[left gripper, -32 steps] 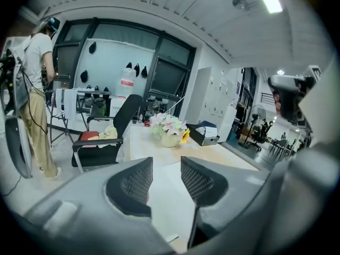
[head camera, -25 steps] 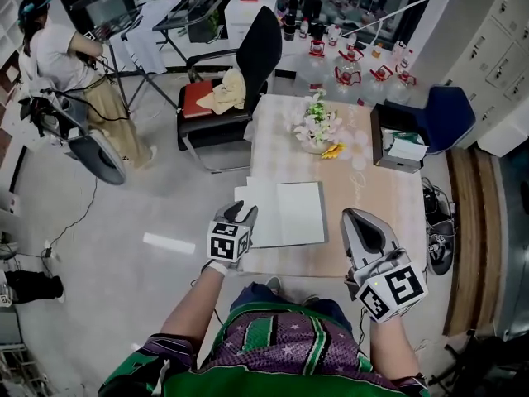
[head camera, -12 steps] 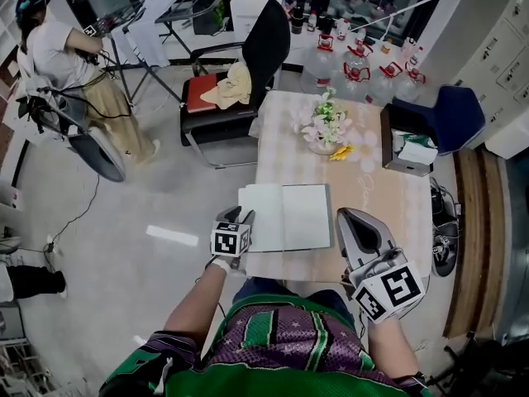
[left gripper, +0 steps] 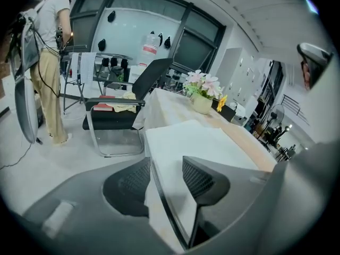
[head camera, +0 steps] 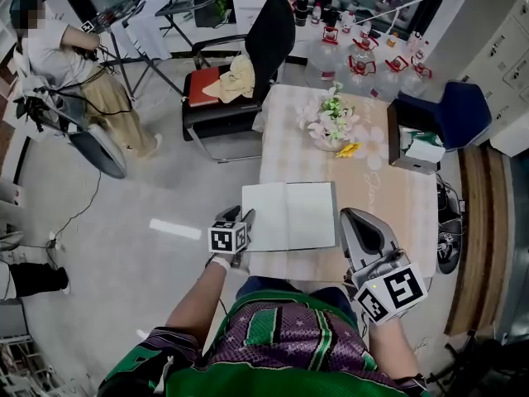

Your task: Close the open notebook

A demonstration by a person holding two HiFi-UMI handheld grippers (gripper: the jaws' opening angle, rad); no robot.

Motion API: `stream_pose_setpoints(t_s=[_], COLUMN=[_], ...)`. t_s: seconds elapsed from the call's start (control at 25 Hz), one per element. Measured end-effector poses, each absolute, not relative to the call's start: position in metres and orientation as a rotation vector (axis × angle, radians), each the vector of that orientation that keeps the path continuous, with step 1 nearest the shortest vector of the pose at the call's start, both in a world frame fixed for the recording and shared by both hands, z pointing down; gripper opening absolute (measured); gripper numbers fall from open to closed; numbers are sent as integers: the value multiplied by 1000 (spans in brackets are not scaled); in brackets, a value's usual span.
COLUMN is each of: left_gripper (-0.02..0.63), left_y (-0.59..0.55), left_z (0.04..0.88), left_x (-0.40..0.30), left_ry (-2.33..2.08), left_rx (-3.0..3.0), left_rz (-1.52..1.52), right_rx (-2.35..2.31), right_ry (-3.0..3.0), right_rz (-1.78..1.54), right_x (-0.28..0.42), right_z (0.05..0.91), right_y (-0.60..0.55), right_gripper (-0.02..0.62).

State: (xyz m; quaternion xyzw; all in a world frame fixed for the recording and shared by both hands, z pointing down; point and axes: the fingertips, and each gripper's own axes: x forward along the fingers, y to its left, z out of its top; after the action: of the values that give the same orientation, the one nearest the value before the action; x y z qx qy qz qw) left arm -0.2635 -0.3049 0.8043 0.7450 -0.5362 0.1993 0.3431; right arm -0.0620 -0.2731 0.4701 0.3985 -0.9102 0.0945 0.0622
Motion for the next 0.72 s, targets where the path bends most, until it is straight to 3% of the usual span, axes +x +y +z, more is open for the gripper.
stream_pose_setpoints(t_s=[0.24,0.4,0.72], left_gripper=[230,235,199], left_y=[-305,-303,-304], left_z=[812,814,808], left_x=[-269,-255,-259], left_ry=[-1300,-1188,-1215], left_rx=[1816,1813,1819], left_rz=[260,242,280], right_rx=[1217,1217,1232], right_ry=[-2742,-2721,-2697], right_rz=[305,282,294], right_x=[-64,-66,-66], right_z=[472,477,477], right_y=[-274,-273,-268], right_gripper=[0,0,0])
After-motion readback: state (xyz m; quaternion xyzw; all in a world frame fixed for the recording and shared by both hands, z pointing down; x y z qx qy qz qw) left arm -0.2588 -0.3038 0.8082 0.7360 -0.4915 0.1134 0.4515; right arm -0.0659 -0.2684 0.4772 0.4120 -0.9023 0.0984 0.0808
